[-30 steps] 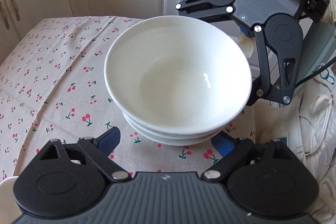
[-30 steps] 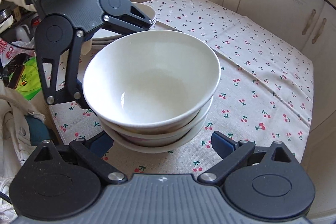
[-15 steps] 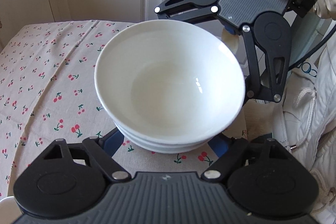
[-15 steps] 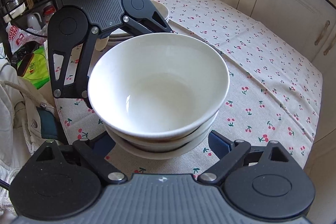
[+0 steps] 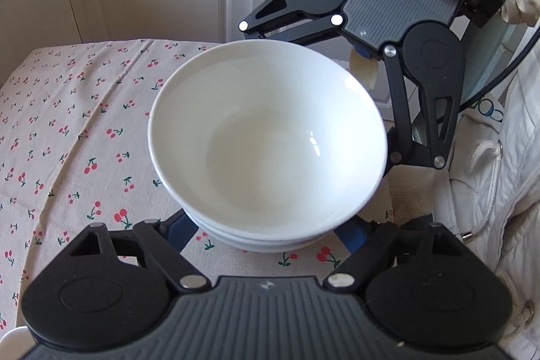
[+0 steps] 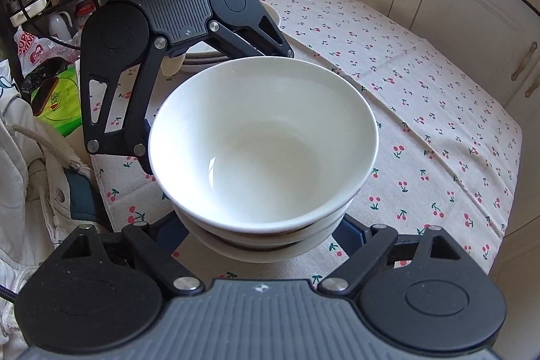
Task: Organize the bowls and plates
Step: 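Lift the bowl stack with both tools and lower it onto the plate stack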
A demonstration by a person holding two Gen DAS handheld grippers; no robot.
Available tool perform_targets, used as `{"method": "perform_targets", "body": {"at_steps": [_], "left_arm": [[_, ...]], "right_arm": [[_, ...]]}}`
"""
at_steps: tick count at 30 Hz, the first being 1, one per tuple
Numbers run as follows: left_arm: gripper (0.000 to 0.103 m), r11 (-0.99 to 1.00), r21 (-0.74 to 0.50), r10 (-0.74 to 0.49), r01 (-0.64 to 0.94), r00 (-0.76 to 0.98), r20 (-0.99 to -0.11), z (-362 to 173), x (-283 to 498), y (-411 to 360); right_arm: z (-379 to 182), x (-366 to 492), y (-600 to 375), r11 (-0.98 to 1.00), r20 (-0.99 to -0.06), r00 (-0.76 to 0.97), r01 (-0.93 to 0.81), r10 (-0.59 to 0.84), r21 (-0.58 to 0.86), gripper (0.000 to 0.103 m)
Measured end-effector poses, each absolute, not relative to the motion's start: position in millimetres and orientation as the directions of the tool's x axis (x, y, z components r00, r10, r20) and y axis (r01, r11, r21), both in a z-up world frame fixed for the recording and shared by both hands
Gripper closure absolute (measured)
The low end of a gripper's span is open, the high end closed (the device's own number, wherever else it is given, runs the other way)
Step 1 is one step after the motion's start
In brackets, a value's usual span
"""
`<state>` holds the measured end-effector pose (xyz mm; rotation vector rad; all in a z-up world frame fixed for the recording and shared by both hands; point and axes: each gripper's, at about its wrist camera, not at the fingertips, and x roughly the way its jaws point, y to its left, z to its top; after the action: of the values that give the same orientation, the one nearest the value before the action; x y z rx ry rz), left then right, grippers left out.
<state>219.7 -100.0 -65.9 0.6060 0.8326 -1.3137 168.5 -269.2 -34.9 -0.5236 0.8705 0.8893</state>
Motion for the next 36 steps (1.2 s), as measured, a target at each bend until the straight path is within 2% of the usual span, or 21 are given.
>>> {"method": "perform_targets", "body": {"at_steps": [19, 28, 36], "left_arm": [[0.019, 0.225, -0.046, -0.584, 0.973, 0.097, -0.806, -48.9, 209.1, -83.2], [0.019, 0.321, 0.017, -0.59, 0.947, 0.214, -0.778, -19.2, 197.6, -34.8], [0.019, 0.445, 0.075, -0.549, 0.892, 0.338, -0.765, -6.0, 194.2, 28.0]], "right_arm": [[-20.5, 167.3, -254.5, 0.528, -0.831, 0.333, -0.847, 0.446, -0.056, 0.011], [9.0, 168.6, -211.0, 0.446, -0.813, 0.359, -0.884, 0.458, -0.139, 0.011], [19.2, 187.0, -147.6, 0.337, -0.797, 0.345, -0.922, 0.496, -0.189, 0.011]]}}
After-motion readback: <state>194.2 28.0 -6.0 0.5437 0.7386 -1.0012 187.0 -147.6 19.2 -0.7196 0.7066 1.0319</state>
